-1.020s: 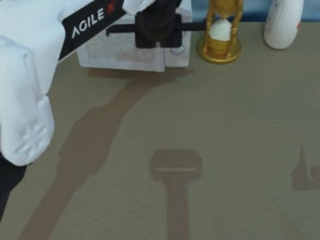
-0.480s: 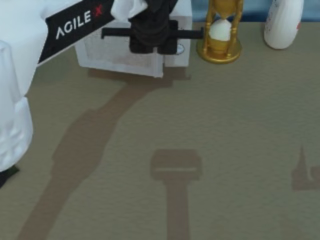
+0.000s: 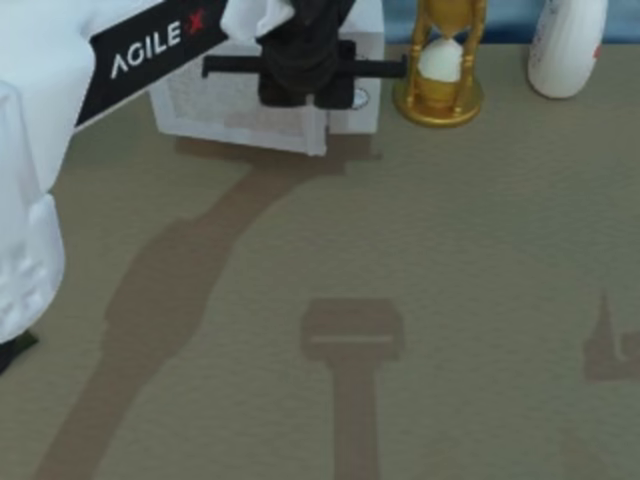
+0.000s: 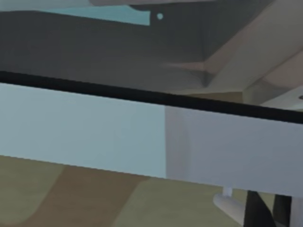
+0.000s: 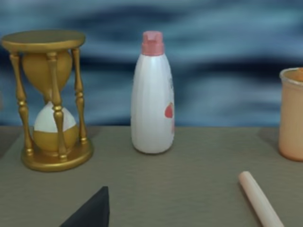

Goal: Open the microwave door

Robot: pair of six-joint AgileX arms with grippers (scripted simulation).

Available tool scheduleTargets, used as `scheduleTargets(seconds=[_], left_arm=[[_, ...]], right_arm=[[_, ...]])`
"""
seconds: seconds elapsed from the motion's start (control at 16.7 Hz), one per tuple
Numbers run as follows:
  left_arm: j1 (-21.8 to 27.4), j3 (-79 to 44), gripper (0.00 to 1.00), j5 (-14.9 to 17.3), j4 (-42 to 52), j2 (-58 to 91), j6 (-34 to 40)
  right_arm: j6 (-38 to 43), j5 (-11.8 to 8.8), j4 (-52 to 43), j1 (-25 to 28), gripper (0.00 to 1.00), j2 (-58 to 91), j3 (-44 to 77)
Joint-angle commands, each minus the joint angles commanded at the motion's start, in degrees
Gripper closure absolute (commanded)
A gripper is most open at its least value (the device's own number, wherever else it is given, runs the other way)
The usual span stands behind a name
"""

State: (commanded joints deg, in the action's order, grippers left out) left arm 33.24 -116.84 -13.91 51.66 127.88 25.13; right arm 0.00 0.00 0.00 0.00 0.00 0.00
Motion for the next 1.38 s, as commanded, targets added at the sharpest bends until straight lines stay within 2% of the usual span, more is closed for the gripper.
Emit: scheduleTargets(seconds=[1.08,1.38], left_arm=[[0.4,0.1,1.00,0.3,0.0,0.3,0.2],[-0.2,5.1,1.00,1.4,-2.6,-3.1,-3.0]], right_arm=[[0.0,0.0,0.0,0.0,0.00,0.0,0.0],[0.0,0.0,0.0,0.0,0.00,0.0,0.0]])
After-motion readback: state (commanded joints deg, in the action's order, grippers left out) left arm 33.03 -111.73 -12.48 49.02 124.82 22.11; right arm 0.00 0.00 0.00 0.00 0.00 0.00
